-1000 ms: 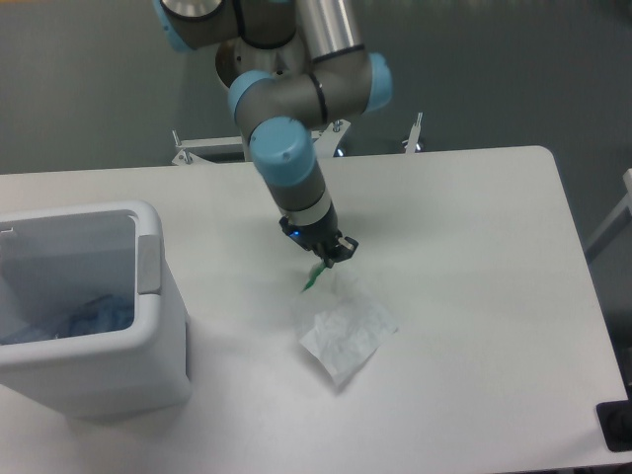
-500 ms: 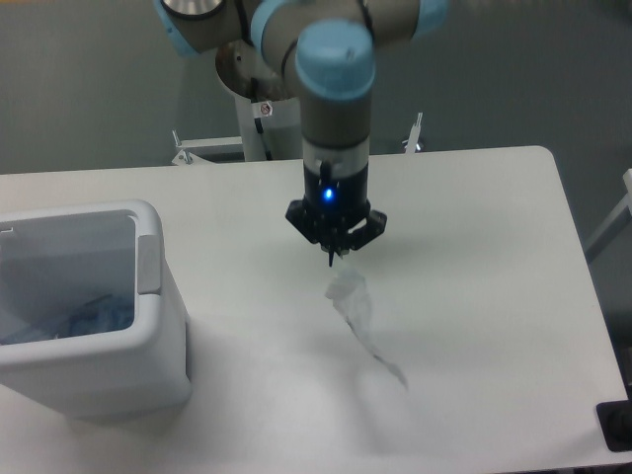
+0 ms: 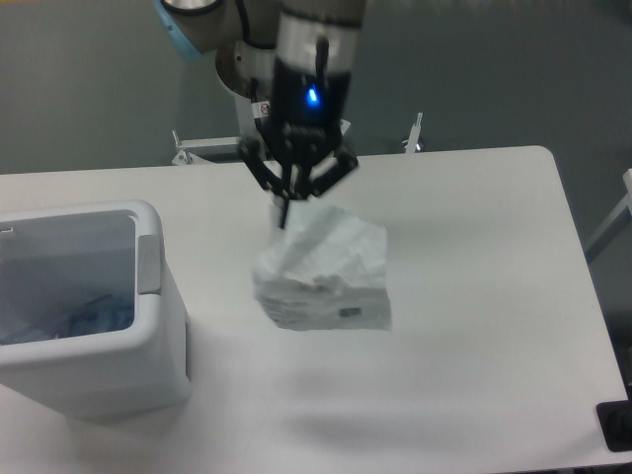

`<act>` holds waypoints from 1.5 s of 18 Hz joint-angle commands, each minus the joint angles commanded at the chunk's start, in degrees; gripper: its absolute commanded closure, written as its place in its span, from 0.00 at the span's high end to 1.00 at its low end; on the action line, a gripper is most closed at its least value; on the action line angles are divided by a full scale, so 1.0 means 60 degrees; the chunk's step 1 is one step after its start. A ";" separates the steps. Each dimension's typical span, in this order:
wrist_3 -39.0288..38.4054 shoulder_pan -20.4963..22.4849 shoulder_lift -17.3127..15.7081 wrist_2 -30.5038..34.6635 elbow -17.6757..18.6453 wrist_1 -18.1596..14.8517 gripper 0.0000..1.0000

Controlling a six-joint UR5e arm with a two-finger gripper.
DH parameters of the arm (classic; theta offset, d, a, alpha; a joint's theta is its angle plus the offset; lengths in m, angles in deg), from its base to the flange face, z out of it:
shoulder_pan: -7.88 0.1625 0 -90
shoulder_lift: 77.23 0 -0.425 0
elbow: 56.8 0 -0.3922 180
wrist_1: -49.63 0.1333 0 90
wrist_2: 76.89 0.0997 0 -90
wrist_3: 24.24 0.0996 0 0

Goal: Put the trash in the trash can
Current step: 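Lift the bag off the table and carry it toward the bin, then lower the bag into the bin opening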

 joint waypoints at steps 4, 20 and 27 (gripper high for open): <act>-0.0545 -0.0088 -0.0572 -0.0863 0.0044 0.0074 0.00; -0.0619 -0.2578 -0.0090 -0.1451 0.0571 0.0352 0.00; -0.0429 -0.2973 0.0598 -0.1437 0.0586 0.0337 0.00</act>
